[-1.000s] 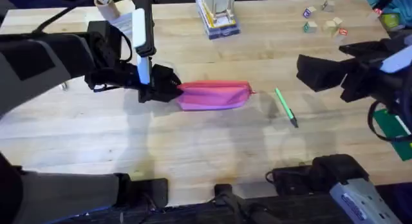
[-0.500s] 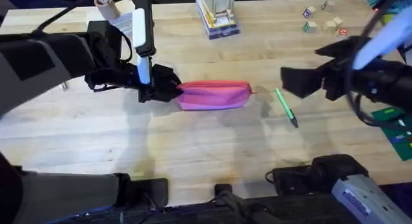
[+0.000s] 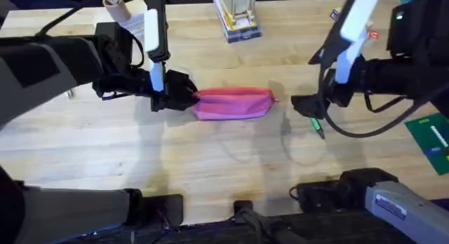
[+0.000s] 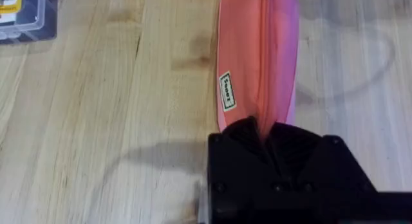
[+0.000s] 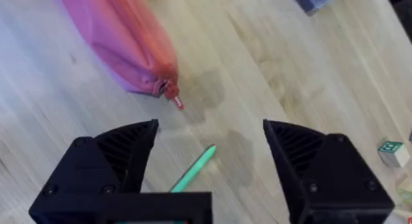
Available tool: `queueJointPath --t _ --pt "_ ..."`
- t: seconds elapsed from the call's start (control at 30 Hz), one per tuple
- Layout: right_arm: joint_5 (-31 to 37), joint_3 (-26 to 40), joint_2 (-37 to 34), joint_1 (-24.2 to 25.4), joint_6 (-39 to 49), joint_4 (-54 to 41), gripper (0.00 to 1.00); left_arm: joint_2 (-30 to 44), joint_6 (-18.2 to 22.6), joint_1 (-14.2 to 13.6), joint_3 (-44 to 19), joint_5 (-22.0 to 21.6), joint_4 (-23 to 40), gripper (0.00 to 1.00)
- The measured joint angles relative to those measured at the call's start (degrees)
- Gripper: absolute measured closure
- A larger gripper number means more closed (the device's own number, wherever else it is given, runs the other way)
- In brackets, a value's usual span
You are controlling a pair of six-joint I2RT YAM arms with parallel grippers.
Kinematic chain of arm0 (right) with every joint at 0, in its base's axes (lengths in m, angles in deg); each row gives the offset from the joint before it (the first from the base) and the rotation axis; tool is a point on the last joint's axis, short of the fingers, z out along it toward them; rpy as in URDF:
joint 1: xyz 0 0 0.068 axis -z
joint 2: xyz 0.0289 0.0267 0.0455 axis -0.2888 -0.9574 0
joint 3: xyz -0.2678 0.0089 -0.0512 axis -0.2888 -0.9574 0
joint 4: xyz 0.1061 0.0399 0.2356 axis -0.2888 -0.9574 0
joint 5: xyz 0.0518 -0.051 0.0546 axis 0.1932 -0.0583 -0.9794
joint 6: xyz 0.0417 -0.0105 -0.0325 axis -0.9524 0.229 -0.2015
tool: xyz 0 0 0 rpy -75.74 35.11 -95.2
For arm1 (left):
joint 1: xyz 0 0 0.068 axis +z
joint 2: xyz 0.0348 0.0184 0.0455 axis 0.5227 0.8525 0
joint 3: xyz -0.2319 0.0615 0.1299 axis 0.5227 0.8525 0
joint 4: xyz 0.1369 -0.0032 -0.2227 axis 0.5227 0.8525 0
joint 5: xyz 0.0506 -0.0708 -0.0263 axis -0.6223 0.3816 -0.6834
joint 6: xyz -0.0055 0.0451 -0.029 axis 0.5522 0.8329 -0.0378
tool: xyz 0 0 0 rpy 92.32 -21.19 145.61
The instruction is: Unzip the bag, pick up the pens from the table one at a time and place them inside, then zip the bag closed.
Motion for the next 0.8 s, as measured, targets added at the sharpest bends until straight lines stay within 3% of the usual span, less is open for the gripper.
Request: queueJointPath --t 0.17,0.43,0.8 --pt "-3.18 0.00 -4.37 0.13 11.30 -1.43 0.004 -0.01 -0.01 0.00 0.00 0.00 0.00 0.958" --pt "-10.82 0.00 -11.05 2.20 19.06 -1.38 0.004 0.00 -0.01 0.00 0.00 0.00 -0.01 0.958" --pt "-14.09 0.01 -13.19 1.30 21.04 -1.08 0.004 0.00 0.00 0.02 0.00 0.00 0.00 0.959"
